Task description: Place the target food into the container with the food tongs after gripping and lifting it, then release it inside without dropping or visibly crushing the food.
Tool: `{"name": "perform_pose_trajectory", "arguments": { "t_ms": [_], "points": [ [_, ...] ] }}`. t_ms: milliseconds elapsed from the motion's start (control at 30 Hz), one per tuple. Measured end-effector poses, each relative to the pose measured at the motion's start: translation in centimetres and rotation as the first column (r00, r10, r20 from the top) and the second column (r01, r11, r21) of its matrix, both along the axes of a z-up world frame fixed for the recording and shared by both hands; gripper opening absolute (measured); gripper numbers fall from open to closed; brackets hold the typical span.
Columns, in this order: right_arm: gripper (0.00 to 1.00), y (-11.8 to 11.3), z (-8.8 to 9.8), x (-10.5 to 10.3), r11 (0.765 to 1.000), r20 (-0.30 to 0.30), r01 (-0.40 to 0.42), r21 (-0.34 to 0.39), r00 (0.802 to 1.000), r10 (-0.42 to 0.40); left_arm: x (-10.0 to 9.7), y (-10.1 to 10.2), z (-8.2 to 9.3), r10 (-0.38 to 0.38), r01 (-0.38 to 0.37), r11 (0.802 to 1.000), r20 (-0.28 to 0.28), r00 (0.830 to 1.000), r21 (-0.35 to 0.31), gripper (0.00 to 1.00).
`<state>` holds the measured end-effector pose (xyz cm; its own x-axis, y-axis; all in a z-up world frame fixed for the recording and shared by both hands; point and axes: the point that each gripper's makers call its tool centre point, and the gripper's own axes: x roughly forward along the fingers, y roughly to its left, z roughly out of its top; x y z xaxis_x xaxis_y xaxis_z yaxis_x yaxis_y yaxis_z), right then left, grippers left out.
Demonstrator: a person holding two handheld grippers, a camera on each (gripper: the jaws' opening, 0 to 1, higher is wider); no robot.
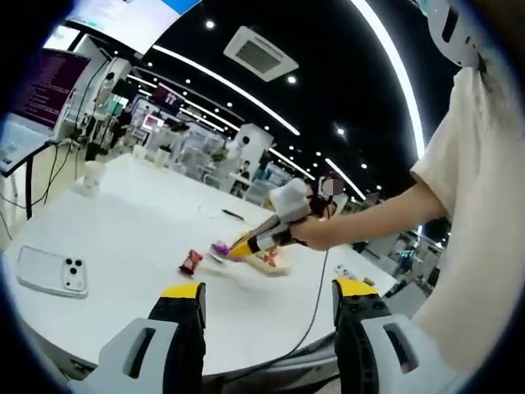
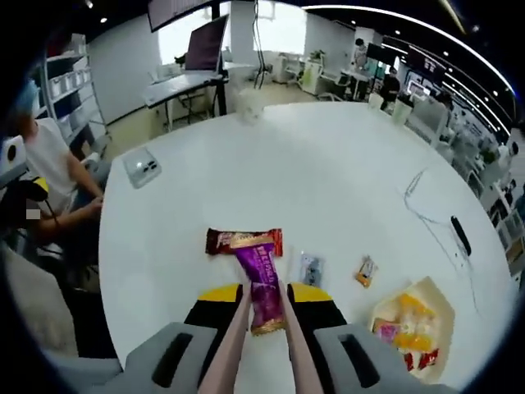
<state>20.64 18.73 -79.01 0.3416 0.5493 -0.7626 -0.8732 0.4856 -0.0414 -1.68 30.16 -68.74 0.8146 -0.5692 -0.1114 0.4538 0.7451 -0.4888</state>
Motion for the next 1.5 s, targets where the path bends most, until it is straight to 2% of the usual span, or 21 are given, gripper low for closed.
{"name": "perform_pose_trajectory", "arguments": {
  "t_ms": [100, 167, 300, 500, 767, 967, 1067, 1267, 1500],
  "points": [
    [0.20, 0.2, 0.9, -0.1, 0.998, 0.000, 0.037, 0.059, 0.999, -0.037, 0.0, 0.0, -0.2, -0.004, 0.004, 1.000, -0.006, 1.000, 0.007, 0.62],
    [0.20, 0.1, 1.2, -0.2, 0.997, 0.005, 0.041, 0.070, 0.999, -0.042, 0.0, 0.2, 0.2, -0.002, 0.002, 1.000, 0.000, 1.000, 0.014, 0.62],
    [0.20, 0.3, 2.1, -1.1, 0.988, -0.010, 0.083, 0.127, 0.997, -0.083, -0.2, 1.3, 1.0, 0.039, -0.040, 0.999, 0.018, 0.999, 0.034, 0.62],
    [0.20, 0.3, 3.6, -1.4, 0.983, -0.004, 0.103, 0.150, 0.995, -0.104, -0.7, 2.3, 1.3, 0.090, -0.090, 0.996, 0.029, 0.996, 0.013, 0.62],
    [0.20, 0.6, 6.3, -1.9, 0.978, 0.041, 0.100, 0.182, 0.993, -0.109, -1.1, 1.8, 1.9, 0.070, -0.071, 0.997, 0.053, 0.996, 0.015, 0.62],
    [0.20, 0.6, 7.2, -2.7, 0.975, 0.052, 0.113, 0.192, 0.991, -0.125, -1.6, 2.0, 2.1, 0.075, -0.076, 0.997, 0.068, 0.995, 0.015, 0.62],
    [0.20, 0.2, 7.3, -2.9, 0.972, 0.053, 0.125, 0.200, 0.989, -0.138, -2.0, 1.5, 1.6, 0.060, -0.061, 0.998, 0.050, 0.997, 0.019, 0.62],
    [0.20, -1.3, 7.3, -3.0, 0.965, 0.047, 0.154, 0.213, 0.985, -0.167, -1.8, 0.9, 1.6, 0.044, -0.045, 0.999, 0.046, 0.998, 0.027, 0.62],
    [0.20, -3.2, 8.9, -2.3, 0.953, 0.067, 0.181, 0.244, 0.977, -0.203, -1.2, -0.1, 2.0, 0.020, -0.022, 0.999, 0.049, 0.999, 0.041, 0.62]
  ]
}}
